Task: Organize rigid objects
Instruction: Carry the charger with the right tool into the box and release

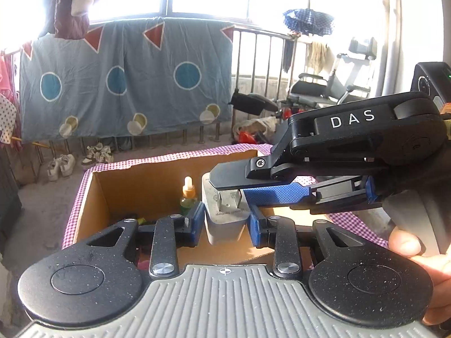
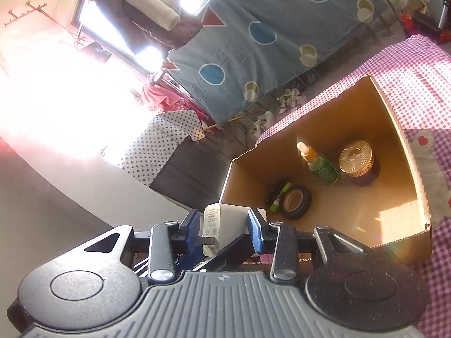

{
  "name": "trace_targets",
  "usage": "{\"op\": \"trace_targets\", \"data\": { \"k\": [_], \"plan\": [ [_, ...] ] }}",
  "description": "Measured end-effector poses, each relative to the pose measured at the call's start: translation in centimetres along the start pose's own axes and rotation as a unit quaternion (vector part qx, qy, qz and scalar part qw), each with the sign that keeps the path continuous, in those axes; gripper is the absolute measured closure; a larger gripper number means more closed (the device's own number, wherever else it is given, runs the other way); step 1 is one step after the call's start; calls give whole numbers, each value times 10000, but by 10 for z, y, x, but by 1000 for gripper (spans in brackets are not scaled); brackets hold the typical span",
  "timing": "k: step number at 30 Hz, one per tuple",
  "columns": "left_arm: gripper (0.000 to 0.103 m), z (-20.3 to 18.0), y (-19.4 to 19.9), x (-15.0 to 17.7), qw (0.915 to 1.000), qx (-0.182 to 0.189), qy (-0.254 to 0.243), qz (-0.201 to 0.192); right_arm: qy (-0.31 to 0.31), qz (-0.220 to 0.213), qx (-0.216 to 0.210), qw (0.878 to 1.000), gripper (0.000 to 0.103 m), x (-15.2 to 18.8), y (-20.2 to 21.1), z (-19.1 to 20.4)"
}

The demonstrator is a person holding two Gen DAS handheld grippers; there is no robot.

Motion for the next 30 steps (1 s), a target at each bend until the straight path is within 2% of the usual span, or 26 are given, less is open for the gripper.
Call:
{"op": "trace_targets", "data": {
  "k": [6, 8, 15, 22, 30],
  "plan": [
    [72, 10, -43, 5, 9974, 74, 230, 677, -277, 704, 614, 9952, 62, -28, -52, -31],
    [72, 16, -56, 13, 9939, 224, 474, 967, -485, 973, 793, 9909, 62, -33, -67, -46],
    [74, 24, -77, 34, 9827, 505, 878, 1552, -910, 1592, 1262, 9749, 62, -36, -98, -81],
    [75, 27, -78, 32, 9805, 510, 964, 1635, -841, 1617, 1401, 9732, 61, -39, -101, -78],
    [71, 26, -55, 19, 9856, 553, 992, 1256, -552, 1234, 1222, 9833, 59, -40, -68, -59]
  ]
}}
Point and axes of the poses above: each gripper's, at about its wrist camera, not at the fingertips, and y roughly against the way its jaws point, z to its left, x to its underside, the point moved 4 cm from there along -y, roughly the way its jaws point, and after that the axes turned 15 degrees about -y, right-handed, at the moved point
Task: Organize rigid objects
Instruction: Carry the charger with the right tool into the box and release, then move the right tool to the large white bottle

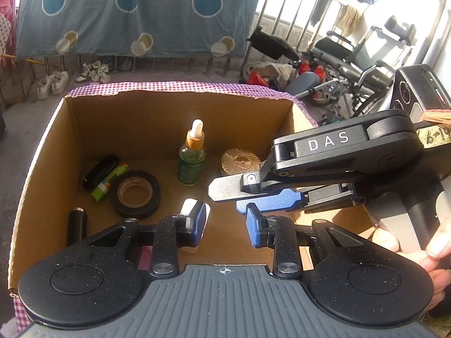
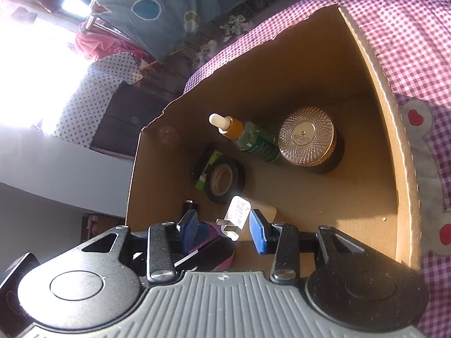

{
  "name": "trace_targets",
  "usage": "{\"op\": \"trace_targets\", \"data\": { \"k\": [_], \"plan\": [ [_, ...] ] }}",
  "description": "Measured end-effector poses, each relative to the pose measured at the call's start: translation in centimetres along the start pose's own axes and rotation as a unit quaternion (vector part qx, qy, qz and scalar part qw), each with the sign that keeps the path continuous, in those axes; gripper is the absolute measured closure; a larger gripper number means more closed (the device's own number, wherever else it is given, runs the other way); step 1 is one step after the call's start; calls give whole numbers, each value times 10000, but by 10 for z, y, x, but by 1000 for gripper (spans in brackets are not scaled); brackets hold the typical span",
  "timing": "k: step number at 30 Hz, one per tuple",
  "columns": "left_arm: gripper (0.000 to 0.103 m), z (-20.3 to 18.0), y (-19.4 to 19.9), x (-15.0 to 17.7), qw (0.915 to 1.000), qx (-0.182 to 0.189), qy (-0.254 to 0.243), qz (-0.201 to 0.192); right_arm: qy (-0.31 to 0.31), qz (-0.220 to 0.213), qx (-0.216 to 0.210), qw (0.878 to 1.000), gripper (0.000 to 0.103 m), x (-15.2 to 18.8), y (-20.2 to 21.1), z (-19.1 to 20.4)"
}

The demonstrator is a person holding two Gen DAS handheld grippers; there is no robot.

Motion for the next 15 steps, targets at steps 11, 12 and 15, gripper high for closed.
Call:
{"op": "trace_targets", "data": {
  "k": [11, 12, 15],
  "plan": [
    [47, 4, 89, 24, 9951, -195, 7, -972, 506, -397, 82, 9979, 59, 12, 29, 34],
    [47, 7, 95, 27, 9945, -240, 13, -1019, 523, -355, 169, 9979, 59, 13, 22, 36],
    [45, 13, 109, 35, 9927, -346, 51, -1155, 518, -216, 443, 9974, 59, 13, 2, 40]
  ]
}}
Point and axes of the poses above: each gripper's, at about its wrist camera, not at the fingertips, and y roughly against the way its jaws point, z to its left, x to its underside, the point moved 4 cm from there along -y, roughly the way its jaws point, and after that the axes turned 15 degrees about -y, right-handed, at the moved point
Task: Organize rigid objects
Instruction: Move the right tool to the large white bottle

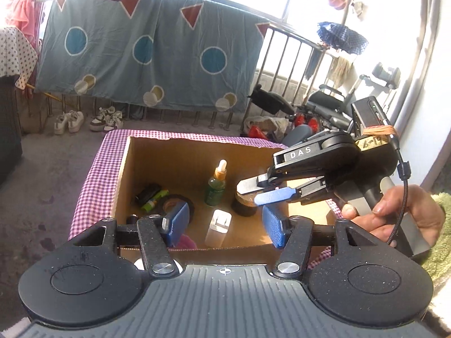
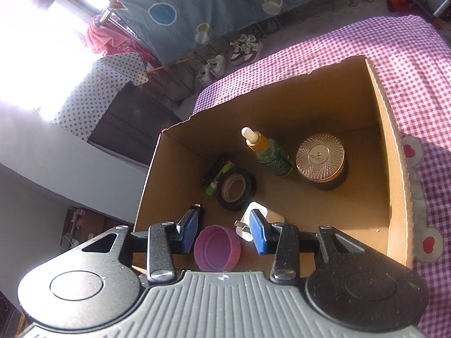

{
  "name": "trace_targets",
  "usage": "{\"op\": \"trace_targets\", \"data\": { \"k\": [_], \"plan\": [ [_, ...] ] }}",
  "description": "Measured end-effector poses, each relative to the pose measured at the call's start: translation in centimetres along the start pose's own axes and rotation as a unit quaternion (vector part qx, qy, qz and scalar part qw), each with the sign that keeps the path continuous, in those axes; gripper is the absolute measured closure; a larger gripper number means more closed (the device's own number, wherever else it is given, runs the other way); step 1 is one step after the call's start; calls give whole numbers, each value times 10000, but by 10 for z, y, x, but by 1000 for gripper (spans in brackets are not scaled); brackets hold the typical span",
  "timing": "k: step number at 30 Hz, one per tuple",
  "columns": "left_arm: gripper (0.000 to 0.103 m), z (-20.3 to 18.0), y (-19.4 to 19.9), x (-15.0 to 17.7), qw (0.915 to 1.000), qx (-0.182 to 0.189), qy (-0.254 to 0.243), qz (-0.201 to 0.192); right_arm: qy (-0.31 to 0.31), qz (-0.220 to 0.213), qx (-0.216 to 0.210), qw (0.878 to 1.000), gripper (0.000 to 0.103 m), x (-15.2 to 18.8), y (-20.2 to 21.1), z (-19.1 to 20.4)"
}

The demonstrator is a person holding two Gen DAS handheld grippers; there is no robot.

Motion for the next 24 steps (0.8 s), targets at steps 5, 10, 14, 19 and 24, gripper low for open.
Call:
{"op": "trace_targets", "data": {
  "k": [5, 10, 14, 19, 24],
  "plan": [
    [41, 16, 12, 16, 9997, -233, 34, -75, 70, 84, -16, 9999, 59, 12, -6, 11],
    [33, 27, 13, 38, 9992, -388, 8, 15, 269, -118, -535, 9981, 59, 46, 21, 26],
    [27, 30, 3, 54, 9990, -426, -42, 144, 474, -149, -945, 9943, 59, 87, 32, 34],
    [18, 32, -15, 68, 9987, -261, -2, 437, 391, -319, -996, 9937, 50, 122, 21, 28],
    [17, 28, -28, 74, 9968, -369, -200, 676, -31, -240, -947, 9952, 49, 126, -2, 17]
  ]
}}
Point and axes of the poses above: each gripper's, at about its wrist camera, not at the fingertips, and y roughly against the way its jaws point, z to its left, x to its underside, the point moved 4 cm from there along -y, roughly the way its jaws point, and after that the axes turned 15 degrees about -y, right-handed, at the moved point
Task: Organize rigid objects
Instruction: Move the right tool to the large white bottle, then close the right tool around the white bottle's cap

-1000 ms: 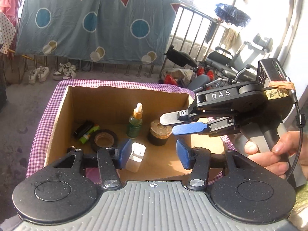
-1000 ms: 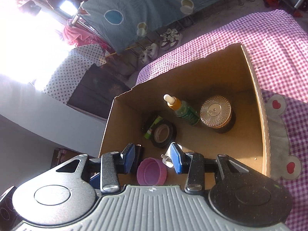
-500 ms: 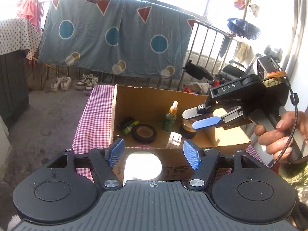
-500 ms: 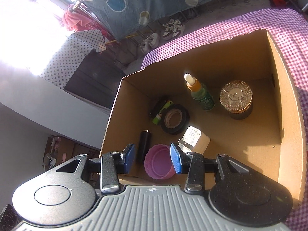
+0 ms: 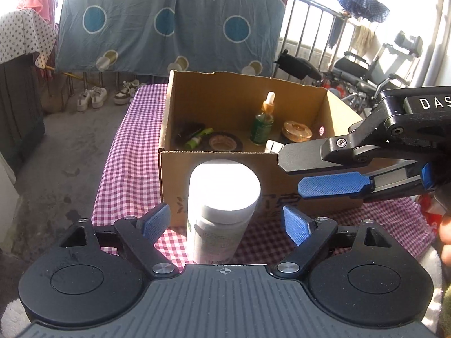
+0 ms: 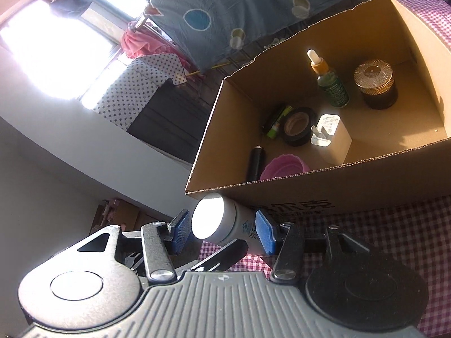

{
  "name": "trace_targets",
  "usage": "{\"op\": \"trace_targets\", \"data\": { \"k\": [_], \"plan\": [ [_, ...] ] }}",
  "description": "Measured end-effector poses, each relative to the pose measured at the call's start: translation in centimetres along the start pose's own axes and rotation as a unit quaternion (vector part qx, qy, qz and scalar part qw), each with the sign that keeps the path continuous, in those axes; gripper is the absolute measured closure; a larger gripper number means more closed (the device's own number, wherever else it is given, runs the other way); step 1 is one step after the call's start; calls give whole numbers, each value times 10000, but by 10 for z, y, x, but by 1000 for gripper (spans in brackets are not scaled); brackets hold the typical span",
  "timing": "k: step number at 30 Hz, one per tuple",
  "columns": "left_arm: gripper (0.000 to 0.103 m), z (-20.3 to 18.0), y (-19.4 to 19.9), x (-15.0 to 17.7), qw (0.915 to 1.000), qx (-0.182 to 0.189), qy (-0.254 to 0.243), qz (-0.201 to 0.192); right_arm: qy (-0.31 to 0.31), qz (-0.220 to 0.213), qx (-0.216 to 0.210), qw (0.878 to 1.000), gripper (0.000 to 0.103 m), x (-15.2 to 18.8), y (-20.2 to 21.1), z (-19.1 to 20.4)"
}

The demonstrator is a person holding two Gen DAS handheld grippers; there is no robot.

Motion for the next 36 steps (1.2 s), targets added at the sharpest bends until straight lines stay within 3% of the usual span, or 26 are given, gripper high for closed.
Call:
{"op": "trace_targets", "data": {
  "k": [8, 16, 23, 36],
  "plan": [
    [25, -6, -9, 4, 9995, -210, -218, 123, -85, 160, 165, 9997, 49, -5, -26, -4],
    [47, -5, -11, 7, 9993, -294, -153, 193, 25, 253, 202, 9995, 50, -8, -41, 3],
    [48, -9, -9, 8, 9990, -349, -217, 167, 15, 257, 127, 9996, 55, -8, -39, 1],
    [50, -21, 2, 1, 9989, -338, -315, 68, 18, 233, -21, 9997, 56, -5, -22, 3]
  ]
}}
Point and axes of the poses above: each gripper's, at about its wrist camera, not at the fingertips, and y roughly against the way its jaws point, z to its left, x to its underside, the point moved 4 cm from there along -y, roughly the way its jaws point, and after that the axes turned 15 degrees about -y, right-handed, at the moved point
